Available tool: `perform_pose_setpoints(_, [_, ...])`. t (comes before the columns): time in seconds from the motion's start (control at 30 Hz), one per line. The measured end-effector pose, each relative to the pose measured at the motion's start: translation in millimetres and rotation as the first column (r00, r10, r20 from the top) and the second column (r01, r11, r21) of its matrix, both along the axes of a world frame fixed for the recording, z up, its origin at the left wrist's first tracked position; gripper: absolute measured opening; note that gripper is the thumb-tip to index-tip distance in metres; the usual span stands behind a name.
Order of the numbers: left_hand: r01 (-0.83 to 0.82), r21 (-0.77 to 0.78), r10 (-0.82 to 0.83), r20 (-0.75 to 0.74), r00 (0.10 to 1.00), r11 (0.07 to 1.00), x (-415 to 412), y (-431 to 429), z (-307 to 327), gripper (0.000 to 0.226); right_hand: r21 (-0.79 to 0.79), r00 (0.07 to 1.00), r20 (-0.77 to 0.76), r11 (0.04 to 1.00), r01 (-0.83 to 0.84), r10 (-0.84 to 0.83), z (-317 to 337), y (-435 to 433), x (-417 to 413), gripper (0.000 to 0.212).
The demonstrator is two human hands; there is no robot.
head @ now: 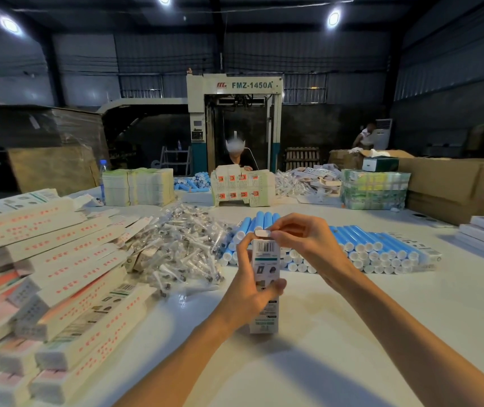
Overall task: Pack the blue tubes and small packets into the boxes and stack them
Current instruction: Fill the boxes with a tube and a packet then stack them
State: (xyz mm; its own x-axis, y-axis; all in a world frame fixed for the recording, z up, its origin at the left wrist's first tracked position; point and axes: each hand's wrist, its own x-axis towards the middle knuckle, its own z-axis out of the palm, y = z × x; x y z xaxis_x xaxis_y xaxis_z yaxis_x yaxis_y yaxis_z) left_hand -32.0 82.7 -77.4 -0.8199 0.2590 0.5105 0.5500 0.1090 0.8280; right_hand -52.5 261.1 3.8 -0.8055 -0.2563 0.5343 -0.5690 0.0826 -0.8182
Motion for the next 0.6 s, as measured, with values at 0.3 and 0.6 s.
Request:
perform_pose_setpoints(0.3, [-0.113,0.014,0.114,-0.051,0.992,0.993,-4.7,6.3,-8.0,0.107,-0.030,0.992,0.119,0.999,-0.034,0.037,6.1,3.1,2.8,0.004])
perform_pose_setpoints(0.6, [-0.097,0.066,0.099,-0.023,0.995,0.993,-2.9,6.7,-5.7,0.112,0.054,0.992,0.125,0.998,-0.040,0.033,8.1,6.4,3.1,0.008])
